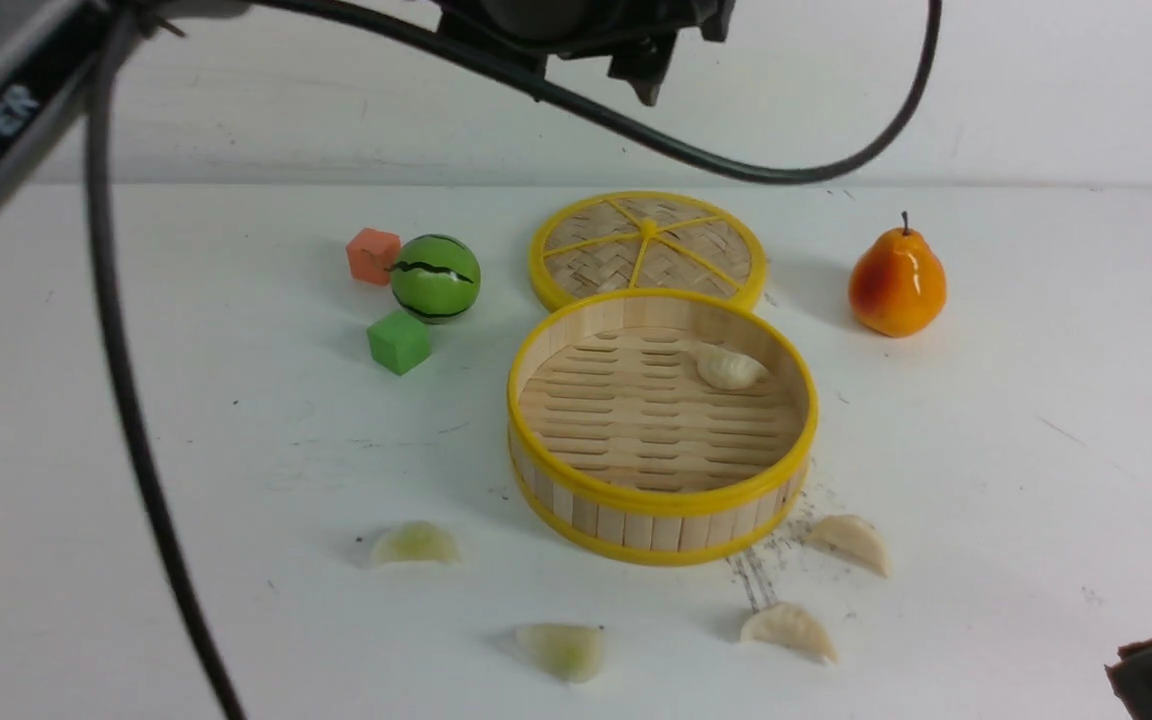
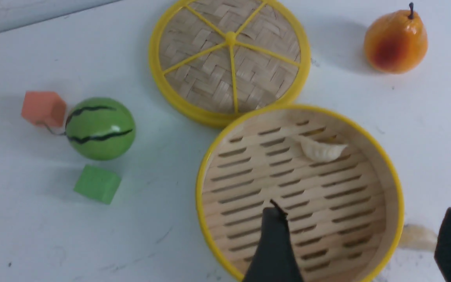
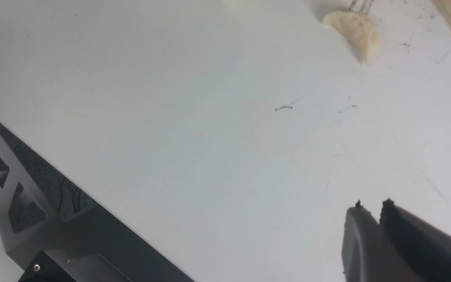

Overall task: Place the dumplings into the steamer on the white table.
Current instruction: 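Reach for and grasp a dumpling on the table with the left gripper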

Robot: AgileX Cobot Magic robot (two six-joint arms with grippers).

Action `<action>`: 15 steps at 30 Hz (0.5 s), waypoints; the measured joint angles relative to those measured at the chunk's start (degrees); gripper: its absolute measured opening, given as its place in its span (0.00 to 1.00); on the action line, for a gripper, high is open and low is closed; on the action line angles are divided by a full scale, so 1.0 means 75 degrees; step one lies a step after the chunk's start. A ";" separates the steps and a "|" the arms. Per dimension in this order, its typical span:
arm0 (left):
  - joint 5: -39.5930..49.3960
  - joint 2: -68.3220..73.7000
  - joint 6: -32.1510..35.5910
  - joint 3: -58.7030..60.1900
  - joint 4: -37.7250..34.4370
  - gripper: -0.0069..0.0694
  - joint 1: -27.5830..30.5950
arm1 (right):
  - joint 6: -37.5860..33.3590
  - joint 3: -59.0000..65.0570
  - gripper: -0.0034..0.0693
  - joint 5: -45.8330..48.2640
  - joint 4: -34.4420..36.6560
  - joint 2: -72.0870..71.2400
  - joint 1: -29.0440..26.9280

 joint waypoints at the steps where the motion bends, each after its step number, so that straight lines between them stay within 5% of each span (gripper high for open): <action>1: 0.0000 -0.0308 0.0000 0.0522 -0.0015 0.74 0.0000 | 0.0000 0.0000 0.14 0.0000 0.0041 0.0000 0.0000; 7: 0.0000 -0.1733 -0.0357 0.3510 0.0150 0.71 0.0000 | 0.0000 0.0000 0.15 0.0000 0.0204 0.0000 0.0000; 15: -0.2326 -0.3347 -0.3371 0.8441 0.0692 0.69 0.0000 | -0.0008 0.0000 0.15 -0.0008 0.0249 0.0000 0.0000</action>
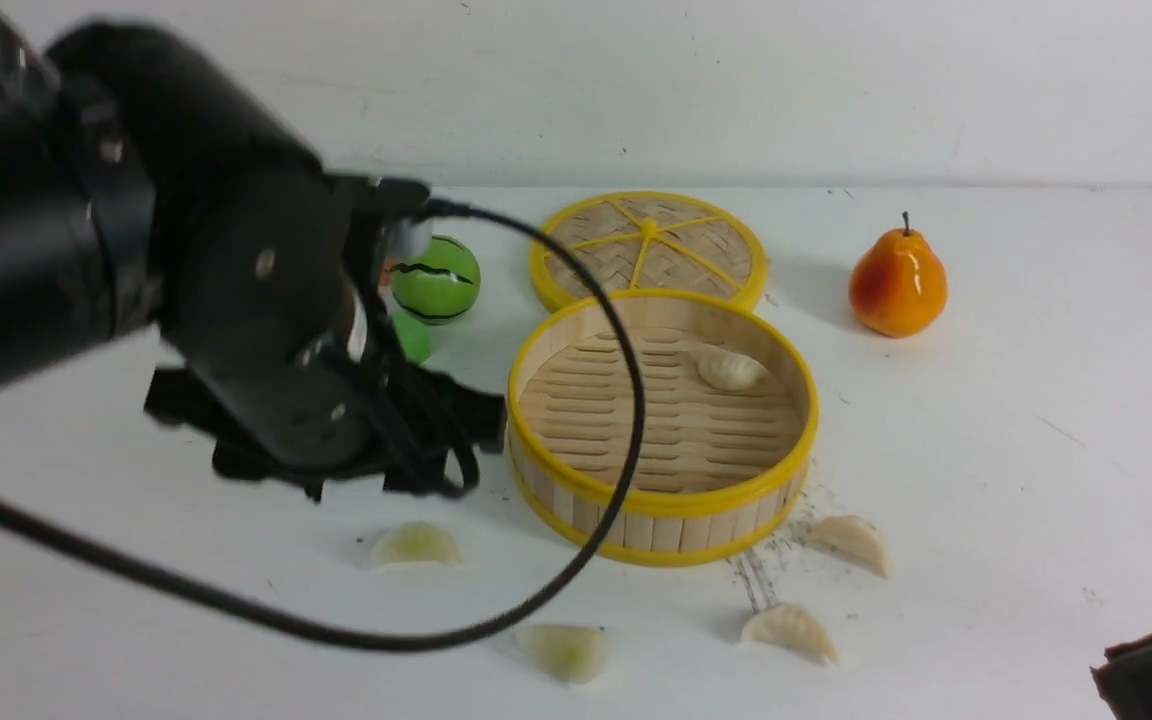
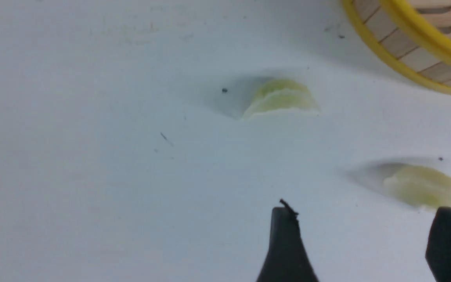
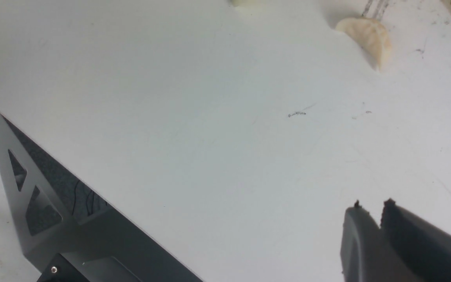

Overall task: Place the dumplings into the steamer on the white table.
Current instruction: 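Reach for and grasp a dumpling on the table with the left gripper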

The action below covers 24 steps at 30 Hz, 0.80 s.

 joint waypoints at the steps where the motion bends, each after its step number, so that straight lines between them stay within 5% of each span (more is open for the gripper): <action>1: -0.0431 -0.0023 -0.0567 0.0460 0.0076 0.69 0.0000 | 0.0000 0.0000 0.16 0.0000 0.0008 0.0000 0.0000; 13: -0.2269 0.1268 -0.4821 0.1329 0.1816 0.69 0.0019 | -0.0133 0.0000 0.17 0.0072 0.0404 0.0000 0.0000; 18: -0.2382 0.1634 -0.4796 0.1021 0.1420 0.69 0.0457 | -0.0160 0.0000 0.18 0.0156 0.0404 0.0000 0.0000; 24: -0.2382 0.1803 -0.3169 0.0492 -0.0136 0.69 0.1308 | -0.0266 0.0000 0.18 0.0173 0.0404 0.0000 0.0000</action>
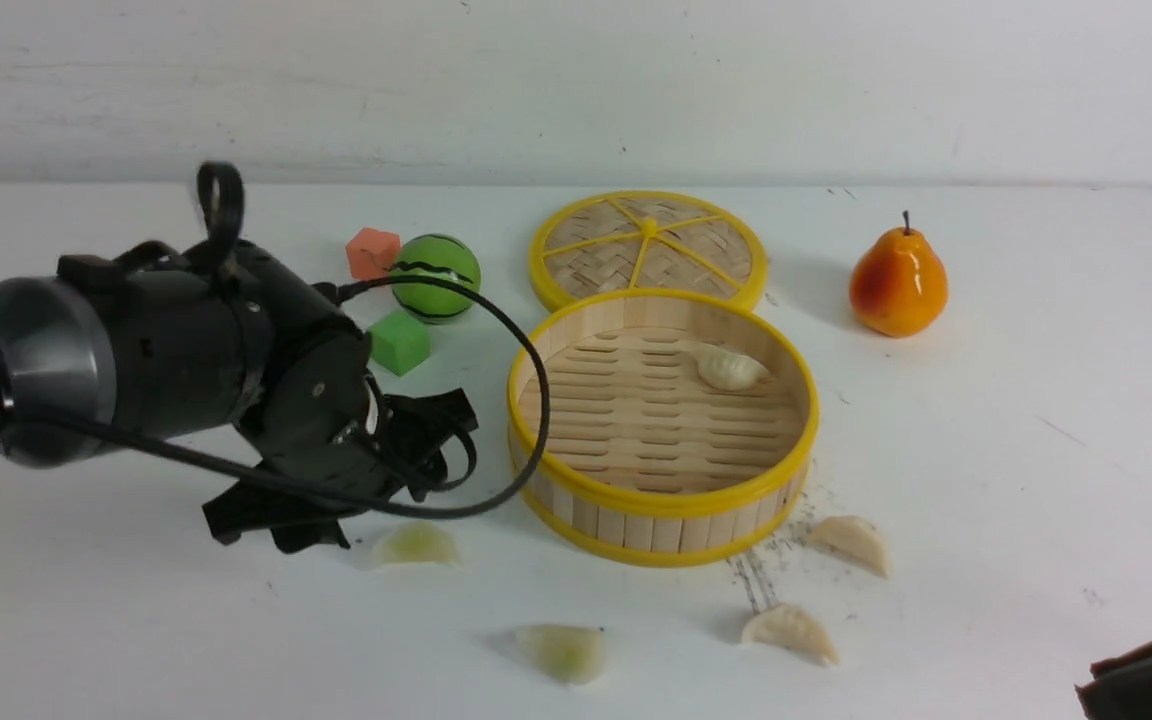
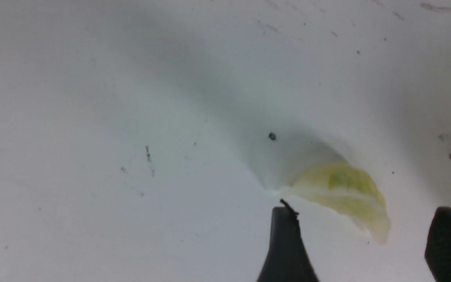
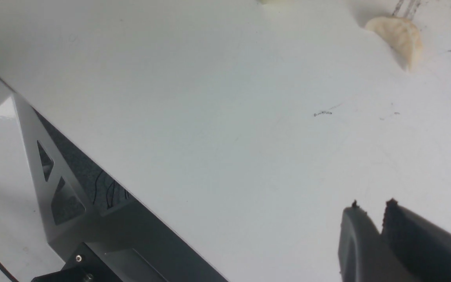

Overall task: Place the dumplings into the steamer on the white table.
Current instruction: 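Reach for and grasp a dumpling on the table with the left gripper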

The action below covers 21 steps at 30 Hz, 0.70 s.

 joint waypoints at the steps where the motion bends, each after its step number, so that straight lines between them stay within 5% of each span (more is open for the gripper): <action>1: 0.0000 0.0086 0.0487 -0.0096 -0.0345 0.69 0.0095 | -0.0035 0.0000 0.18 -0.0018 0.0000 0.0000 0.0000; 10: -0.0193 0.0960 0.1128 -0.0160 -0.1239 0.69 0.0137 | -0.0230 0.0000 0.18 -0.0196 0.0000 0.0000 0.0000; 21: -0.1243 0.1220 0.0010 -0.0184 -0.1021 0.69 0.0142 | -0.0239 0.0000 0.18 -0.0136 0.0000 0.0000 0.0000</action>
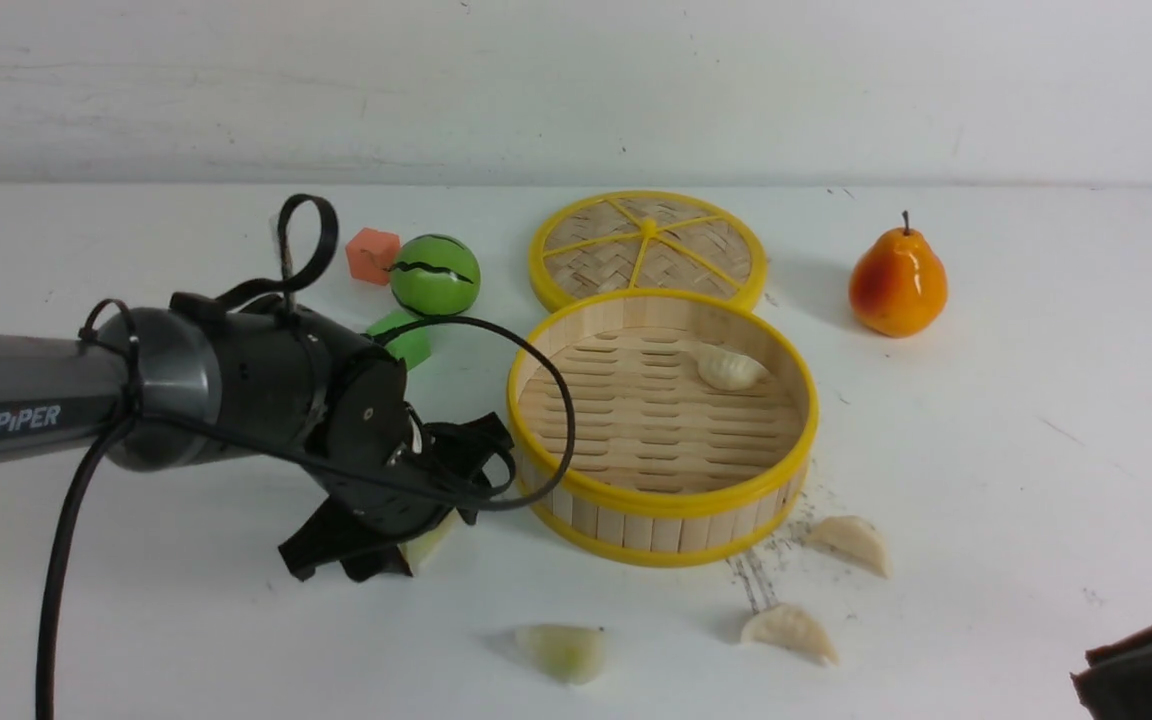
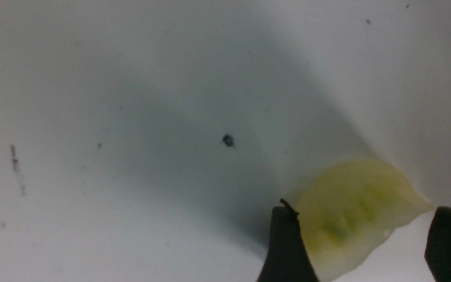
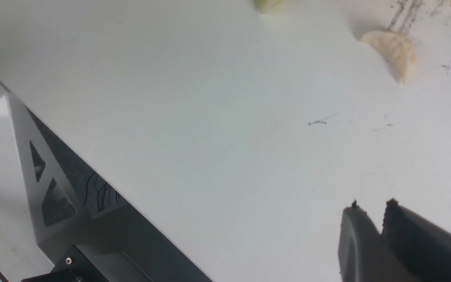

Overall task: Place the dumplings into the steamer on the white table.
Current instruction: 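Reach for and grasp a dumpling on the table with the left gripper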

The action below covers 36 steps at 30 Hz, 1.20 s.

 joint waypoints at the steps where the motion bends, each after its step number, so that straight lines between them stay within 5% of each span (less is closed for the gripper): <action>1: 0.0037 0.0000 0.0063 -0.0017 0.0019 0.69 0.0000 | 0.0000 0.0000 0.18 0.0000 0.0000 0.0000 0.0000; 3: 0.0179 -0.0009 0.0289 -0.0066 0.0027 0.69 0.0000 | 0.0000 0.0000 0.18 0.0002 0.0000 0.0000 0.0000; 10: 0.2396 -0.0015 0.3178 -0.1055 0.0097 0.69 0.0000 | -0.0024 0.0000 0.19 0.0032 0.0002 0.0000 0.0000; 17: 0.2847 0.0157 0.5003 -0.1988 0.0107 0.69 0.0000 | -0.0024 0.0000 0.20 -0.0001 0.0002 0.0000 0.0000; 30: 0.2706 0.1045 0.5674 -0.2054 0.0162 0.68 0.0000 | -0.0024 0.0000 0.21 0.0098 0.0002 0.0000 0.0007; 36: 0.2449 0.1155 0.5689 -0.2070 0.0146 0.49 0.0000 | -0.0032 0.0000 0.21 0.0108 0.0002 0.0000 0.0007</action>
